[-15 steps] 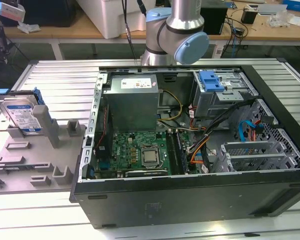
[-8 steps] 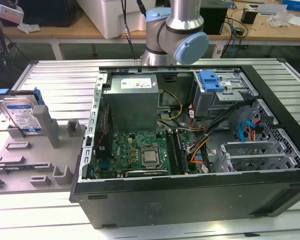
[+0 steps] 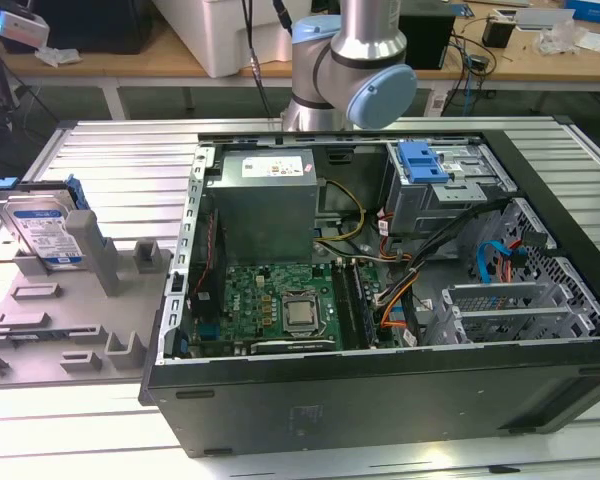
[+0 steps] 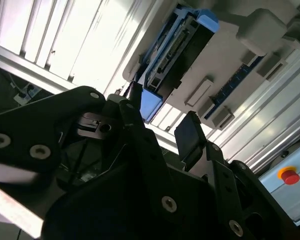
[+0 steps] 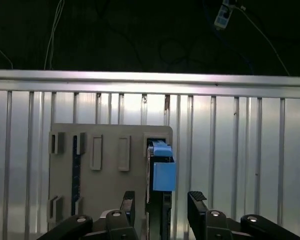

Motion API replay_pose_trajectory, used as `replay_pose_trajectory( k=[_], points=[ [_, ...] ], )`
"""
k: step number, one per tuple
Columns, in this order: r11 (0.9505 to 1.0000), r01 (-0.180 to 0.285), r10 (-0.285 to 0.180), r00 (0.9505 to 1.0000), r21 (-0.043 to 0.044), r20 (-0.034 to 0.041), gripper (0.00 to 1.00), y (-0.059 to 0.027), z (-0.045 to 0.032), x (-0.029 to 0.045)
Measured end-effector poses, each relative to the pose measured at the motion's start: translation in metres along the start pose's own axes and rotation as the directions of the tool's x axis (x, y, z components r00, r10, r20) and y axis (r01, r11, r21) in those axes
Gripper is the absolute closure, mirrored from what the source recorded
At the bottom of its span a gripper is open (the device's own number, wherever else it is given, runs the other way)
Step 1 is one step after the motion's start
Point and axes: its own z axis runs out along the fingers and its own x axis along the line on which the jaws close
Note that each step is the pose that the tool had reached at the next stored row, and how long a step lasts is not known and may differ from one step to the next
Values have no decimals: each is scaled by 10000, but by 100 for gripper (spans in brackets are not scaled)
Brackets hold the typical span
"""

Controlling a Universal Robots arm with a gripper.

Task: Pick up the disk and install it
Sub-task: 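Pick up the disk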

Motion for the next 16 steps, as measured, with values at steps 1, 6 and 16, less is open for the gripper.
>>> replay_pose_trajectory(
  k=[1,6,16],
  points=[
    [10000,95,-95,10000,1,-3,46,5,9,-5],
    [9995,316,-316,9995,10,-10,46,43,48,-11],
    [9987,512,-512,9987,16,-16,46,58,105,-13]
  ],
)
